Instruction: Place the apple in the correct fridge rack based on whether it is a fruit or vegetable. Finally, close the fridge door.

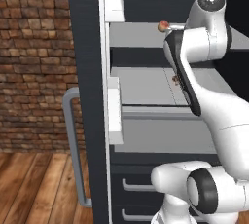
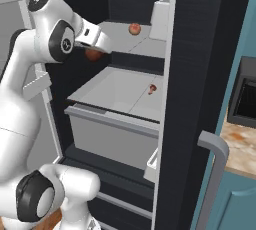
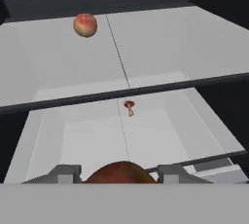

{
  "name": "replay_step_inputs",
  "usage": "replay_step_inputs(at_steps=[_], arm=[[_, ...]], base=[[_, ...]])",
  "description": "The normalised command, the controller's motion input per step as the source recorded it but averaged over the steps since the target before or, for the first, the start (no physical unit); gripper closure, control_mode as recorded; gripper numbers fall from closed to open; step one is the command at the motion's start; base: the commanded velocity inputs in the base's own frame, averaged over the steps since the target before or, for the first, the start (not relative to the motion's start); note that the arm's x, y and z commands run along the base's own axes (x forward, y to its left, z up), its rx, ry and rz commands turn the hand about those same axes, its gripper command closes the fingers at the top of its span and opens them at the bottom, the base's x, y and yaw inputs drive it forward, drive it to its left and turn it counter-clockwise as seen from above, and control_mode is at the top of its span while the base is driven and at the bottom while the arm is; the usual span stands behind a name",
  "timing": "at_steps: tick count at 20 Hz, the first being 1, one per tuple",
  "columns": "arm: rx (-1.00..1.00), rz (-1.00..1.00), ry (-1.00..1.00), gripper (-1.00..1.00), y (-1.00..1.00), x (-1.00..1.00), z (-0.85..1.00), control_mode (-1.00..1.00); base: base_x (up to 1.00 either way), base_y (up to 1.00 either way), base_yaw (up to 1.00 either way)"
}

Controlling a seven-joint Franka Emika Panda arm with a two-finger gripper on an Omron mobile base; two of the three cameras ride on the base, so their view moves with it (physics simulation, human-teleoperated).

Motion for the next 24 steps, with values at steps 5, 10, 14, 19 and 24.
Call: replay_step_inputs(at_steps=[5,10,14,19,24], arm=[[0.0,-0.07,0.0,1.0,-0.23,0.71,0.3,-1.0],[0.0,-0.07,0.0,1.0,-0.18,0.76,0.14,-1.0],[0.0,-0.03,0.0,1.0,-0.19,0.88,-0.06,-1.0],[0.0,0.0,0.0,1.0,-0.26,0.89,-0.15,-1.0],[0.0,0.0,0.0,1.0,-0.3,0.83,-0.3,-1.0]], base=[[0.0,0.0,0.0],[0.0,0.0,0.0],[0.0,0.0,0.0],[0.0,0.0,0.0],[0.0,0.0,0.0]])
